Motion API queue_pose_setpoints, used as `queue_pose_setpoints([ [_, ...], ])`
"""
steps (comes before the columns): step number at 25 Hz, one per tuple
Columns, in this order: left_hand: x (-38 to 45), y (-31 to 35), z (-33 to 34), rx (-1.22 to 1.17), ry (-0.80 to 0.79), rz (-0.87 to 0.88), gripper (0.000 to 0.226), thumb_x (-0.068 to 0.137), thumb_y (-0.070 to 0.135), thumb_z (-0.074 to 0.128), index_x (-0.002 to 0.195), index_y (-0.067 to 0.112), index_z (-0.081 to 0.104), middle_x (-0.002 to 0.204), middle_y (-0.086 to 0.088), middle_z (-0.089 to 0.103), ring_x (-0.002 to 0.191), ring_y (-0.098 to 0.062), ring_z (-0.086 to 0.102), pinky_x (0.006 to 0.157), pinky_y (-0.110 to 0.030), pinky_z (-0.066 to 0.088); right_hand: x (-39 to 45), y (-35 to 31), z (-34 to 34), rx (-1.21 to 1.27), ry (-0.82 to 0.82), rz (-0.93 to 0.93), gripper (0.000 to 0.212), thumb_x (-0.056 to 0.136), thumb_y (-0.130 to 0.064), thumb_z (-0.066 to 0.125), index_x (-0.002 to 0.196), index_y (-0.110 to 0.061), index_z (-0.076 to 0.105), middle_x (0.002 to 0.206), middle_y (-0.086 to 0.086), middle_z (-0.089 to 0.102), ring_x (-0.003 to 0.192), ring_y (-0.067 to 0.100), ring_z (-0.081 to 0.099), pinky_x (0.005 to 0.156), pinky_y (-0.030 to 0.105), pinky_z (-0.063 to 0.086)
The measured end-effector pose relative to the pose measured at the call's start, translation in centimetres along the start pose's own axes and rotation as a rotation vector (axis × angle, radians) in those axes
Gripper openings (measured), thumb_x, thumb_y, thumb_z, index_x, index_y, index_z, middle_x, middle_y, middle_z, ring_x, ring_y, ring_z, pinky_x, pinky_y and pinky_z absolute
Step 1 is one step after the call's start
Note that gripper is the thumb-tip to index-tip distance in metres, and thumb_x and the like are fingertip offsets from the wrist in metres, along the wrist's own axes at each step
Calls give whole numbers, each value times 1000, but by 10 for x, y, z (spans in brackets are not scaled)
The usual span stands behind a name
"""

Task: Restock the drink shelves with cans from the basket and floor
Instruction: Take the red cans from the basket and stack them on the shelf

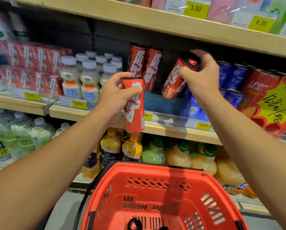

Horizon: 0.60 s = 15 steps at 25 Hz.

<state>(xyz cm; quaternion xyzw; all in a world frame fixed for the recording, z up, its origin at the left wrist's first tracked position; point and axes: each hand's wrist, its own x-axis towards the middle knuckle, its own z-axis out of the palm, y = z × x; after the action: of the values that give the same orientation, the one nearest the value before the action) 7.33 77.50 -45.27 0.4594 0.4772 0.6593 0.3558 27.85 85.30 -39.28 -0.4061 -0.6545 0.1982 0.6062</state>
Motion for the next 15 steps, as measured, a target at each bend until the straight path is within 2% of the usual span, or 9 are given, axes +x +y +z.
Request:
queue_pose_setpoints([
  [5,16,9,7,-4,2,-7,48,79,13,76,122,26,58,102,4,69,85,-7,71,69,-30,58,26,9,26,60,-21,57,54,58,-27,69,111,-20,64,104,-3,70,96,9,67,85,24,54],
  [8,23,7,7,-4,-4,-3,48,79,13,76,120,27,58,102,5,70,85,-8,71,70,-32,59,37,19,39,84,-14,99,44,63,-24,72,107,-23,64,99,-5,69,93,9,66,83,22,53],
  [11,27,5,5,-16,2,7,46,80,11,75,119,26,58,98,6,71,84,-6,71,67,-28,58,49,28,46,63,-36,144,41,75,-23,75,114,-19,65,107,-2,69,99,11,65,85,23,52],
  [15,31,0,5,-25,-3,3,44,81,12,74,118,28,57,95,7,71,83,-5,71,65,-26,58,59,36,47,8,-30,186,54,75,-25,74,126,-22,56,120,0,63,108,15,61,92,31,52],
])
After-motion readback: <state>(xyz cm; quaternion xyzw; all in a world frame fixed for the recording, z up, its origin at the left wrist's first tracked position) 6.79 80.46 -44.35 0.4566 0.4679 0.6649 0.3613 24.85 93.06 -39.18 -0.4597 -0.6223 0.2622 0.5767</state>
